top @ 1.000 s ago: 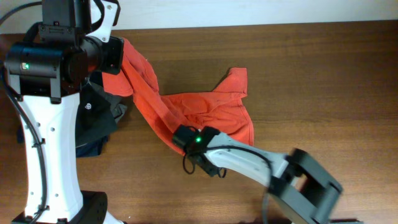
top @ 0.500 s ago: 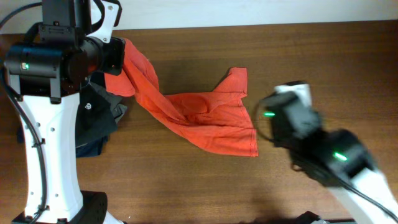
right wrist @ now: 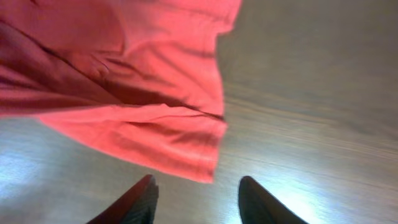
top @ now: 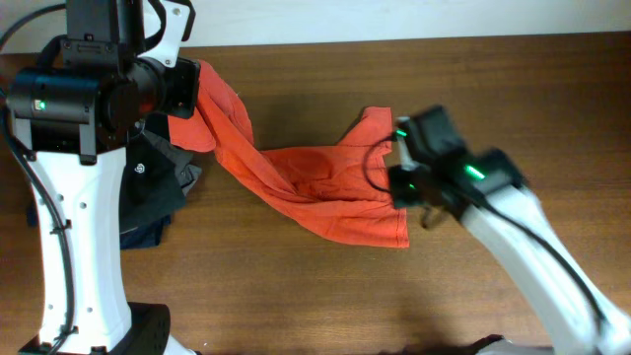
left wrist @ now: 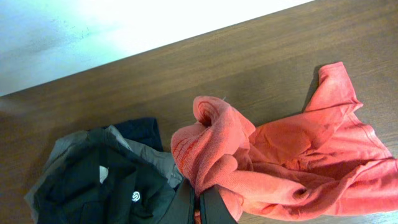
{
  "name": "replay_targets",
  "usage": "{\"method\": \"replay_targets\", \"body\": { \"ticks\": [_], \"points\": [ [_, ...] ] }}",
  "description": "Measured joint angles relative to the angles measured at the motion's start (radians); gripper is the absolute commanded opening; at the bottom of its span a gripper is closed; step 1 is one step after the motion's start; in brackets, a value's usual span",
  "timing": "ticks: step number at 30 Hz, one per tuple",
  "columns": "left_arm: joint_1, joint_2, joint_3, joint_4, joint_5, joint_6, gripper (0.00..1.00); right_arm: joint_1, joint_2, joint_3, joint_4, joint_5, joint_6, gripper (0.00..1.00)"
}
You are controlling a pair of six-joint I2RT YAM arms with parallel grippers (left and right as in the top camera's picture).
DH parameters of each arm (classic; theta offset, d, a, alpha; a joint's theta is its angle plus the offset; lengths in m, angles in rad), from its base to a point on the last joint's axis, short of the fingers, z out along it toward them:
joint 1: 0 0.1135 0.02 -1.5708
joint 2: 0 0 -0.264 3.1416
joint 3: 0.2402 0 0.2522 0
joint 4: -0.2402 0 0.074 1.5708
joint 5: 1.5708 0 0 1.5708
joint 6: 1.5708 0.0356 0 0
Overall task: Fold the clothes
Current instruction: 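Grasp the red shirt's right hem edge with the right gripper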
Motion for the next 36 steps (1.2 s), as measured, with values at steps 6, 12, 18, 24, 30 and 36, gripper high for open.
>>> {"method": "replay_targets", "body": {
  "ticks": [6, 12, 18, 24, 30, 36],
  "points": [
    [0.000, 0.000, 0.000, 0.000, 0.001, 0.000, 0.00, -0.082, 0.329, -0.011, 0.075, -0.101, 0.015, 0.51],
    [0.000, 0.000, 0.000, 0.000, 0.001, 0.000, 0.01, -0.253, 0.507, -0.016, 0.075, -0.267, -0.054, 0.52],
    [0.000, 0.000, 0.000, 0.000, 0.001, 0.000, 0.01, -0.280, 0.529, -0.018, 0.106, -0.326, -0.118, 0.51],
    [0.000, 0.000, 0.000, 0.000, 0.001, 0.000, 0.00, -0.276, 0.529, -0.023, 0.117, -0.346, -0.139, 0.51],
    [0.000, 0.000, 0.000, 0.000, 0.001, 0.000, 0.01, -0.276, 0.529, -0.048, 0.151, -0.348, -0.141, 0.37],
    [0.000, 0.000, 0.000, 0.000, 0.001, 0.000, 0.01, -0.276, 0.529, -0.087, 0.169, -0.349, -0.142, 0.11]
  ]
}}
